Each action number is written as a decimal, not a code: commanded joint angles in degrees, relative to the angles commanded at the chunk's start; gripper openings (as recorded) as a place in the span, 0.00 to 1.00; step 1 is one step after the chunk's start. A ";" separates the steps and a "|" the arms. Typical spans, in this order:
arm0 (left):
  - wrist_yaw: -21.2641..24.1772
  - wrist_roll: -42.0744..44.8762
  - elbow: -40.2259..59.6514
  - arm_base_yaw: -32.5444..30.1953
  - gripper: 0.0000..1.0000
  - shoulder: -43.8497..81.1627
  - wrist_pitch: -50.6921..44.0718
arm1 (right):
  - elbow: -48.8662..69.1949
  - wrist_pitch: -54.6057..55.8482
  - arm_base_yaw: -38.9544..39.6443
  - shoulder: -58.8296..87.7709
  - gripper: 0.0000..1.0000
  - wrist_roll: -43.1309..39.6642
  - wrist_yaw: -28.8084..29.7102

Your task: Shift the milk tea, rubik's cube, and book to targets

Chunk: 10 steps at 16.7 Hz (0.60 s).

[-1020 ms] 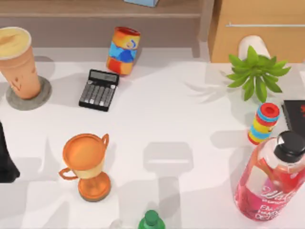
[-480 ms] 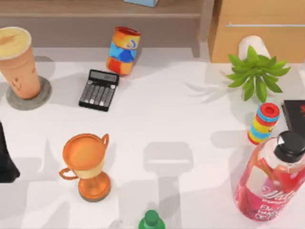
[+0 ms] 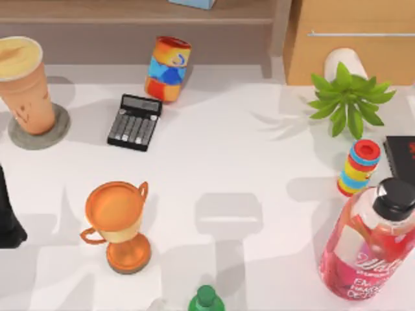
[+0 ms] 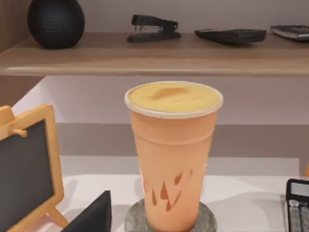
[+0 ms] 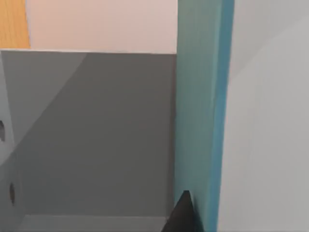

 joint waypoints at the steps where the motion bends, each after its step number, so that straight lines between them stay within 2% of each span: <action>1: 0.00 0.00 0.00 0.00 1.00 0.00 0.00 | 0.00 0.00 0.00 0.00 0.00 0.00 0.00; 10: 0.00 0.00 0.00 0.00 1.00 0.00 0.00 | -1.62 -0.98 -0.64 -2.73 0.00 0.10 -0.51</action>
